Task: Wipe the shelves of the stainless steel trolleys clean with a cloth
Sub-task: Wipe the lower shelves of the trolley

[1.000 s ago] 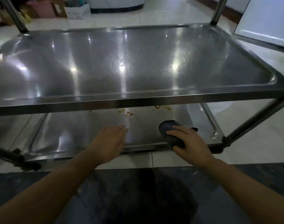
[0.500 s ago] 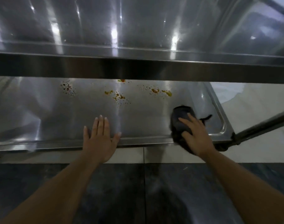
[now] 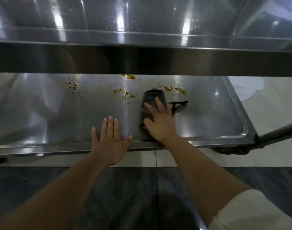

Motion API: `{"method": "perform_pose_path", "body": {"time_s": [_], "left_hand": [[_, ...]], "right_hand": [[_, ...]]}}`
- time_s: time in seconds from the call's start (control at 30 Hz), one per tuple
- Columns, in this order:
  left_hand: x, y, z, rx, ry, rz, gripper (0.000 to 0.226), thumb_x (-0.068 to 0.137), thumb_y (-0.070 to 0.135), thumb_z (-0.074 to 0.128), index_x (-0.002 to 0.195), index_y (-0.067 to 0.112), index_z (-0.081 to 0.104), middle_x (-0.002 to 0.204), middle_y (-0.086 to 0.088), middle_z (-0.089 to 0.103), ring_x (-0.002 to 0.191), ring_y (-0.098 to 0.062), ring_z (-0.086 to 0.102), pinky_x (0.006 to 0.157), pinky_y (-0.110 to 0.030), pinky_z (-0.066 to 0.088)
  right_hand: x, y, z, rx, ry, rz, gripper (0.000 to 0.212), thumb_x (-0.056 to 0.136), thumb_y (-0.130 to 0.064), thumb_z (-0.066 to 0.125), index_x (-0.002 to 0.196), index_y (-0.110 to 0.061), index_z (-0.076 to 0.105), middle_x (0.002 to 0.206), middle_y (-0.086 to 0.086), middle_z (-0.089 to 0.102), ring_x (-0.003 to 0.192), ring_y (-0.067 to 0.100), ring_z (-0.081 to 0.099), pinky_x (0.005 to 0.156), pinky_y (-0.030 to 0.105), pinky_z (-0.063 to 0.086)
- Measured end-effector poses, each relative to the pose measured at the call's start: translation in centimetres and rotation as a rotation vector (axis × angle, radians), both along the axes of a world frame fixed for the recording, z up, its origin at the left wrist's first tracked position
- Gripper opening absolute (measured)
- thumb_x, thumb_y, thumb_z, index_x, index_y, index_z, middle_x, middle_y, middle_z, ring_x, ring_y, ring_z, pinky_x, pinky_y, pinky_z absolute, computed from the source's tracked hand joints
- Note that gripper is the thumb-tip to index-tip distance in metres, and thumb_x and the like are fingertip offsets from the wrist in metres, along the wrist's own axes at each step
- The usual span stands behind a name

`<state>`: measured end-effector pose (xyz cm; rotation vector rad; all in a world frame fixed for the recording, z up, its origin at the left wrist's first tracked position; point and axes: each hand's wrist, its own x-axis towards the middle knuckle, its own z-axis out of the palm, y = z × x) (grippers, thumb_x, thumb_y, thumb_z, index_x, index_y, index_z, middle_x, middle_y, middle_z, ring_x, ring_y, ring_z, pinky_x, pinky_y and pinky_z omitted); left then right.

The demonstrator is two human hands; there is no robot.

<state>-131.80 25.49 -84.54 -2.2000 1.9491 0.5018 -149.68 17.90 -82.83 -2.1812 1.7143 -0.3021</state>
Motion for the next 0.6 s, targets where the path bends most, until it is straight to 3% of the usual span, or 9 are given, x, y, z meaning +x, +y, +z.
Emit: {"method": "perform_pose_path", "body": {"time_s": [0.07,0.2,0.3,0.47,0.6], "left_hand": [[0.2,0.0,0.0,0.023,0.009,-0.007,0.090,0.080,0.071,-0.009,0.147,0.013,-0.024,0.155,-0.006,-0.032,0.142,-0.020,-0.030,0.114,-0.054,-0.012],[0.5,-0.1,0.7,0.089,0.038,-0.031,0.088,0.082,0.072,-0.005,0.145,0.014,-0.028,0.151,-0.006,-0.038,0.138,-0.020,-0.036,0.112,-0.053,-0.016],[0.4,-0.2,1.1,0.116,0.051,-0.041,0.085,0.087,0.070,0.000,0.144,0.013,-0.030,0.150,-0.007,-0.040,0.137,-0.021,-0.037,0.112,-0.053,-0.018],[0.1,-0.2,2.0,0.149,0.065,-0.036,0.083,0.091,0.067,0.003,0.143,0.013,-0.030,0.149,-0.007,-0.041,0.137,-0.021,-0.038,0.113,-0.055,-0.018],[0.0,-0.2,2.7,0.167,0.074,-0.051,0.083,0.092,0.066,0.005,0.143,0.011,-0.031,0.148,-0.008,-0.043,0.136,-0.022,-0.040,0.113,-0.056,-0.017]], "right_hand": [[0.1,0.5,0.2,-0.004,-0.021,0.134,0.057,0.090,-0.043,0.046,0.144,-0.038,0.030,0.160,-0.006,0.007,0.146,0.028,-0.002,0.116,0.054,0.011],[-6.8,0.5,1.2,-0.043,-0.046,0.319,0.061,0.082,-0.040,0.044,0.141,-0.027,0.041,0.157,0.003,0.021,0.144,0.027,0.015,0.117,0.038,0.011],[-13.7,0.0,1.1,-0.095,-0.082,0.026,0.064,0.078,-0.042,0.041,0.139,-0.022,0.045,0.154,0.009,0.028,0.140,0.033,0.025,0.114,0.043,0.015],[-14.4,0.1,0.7,-0.021,-0.035,-0.608,0.057,0.090,-0.037,0.042,0.145,-0.031,0.031,0.160,0.002,0.013,0.144,0.035,0.009,0.116,0.054,0.010],[-7.6,1.5,1.3,0.068,-0.027,-0.686,0.059,0.092,-0.042,0.040,0.148,-0.036,0.021,0.161,-0.003,0.002,0.144,0.037,-0.001,0.113,0.062,0.008]]}}
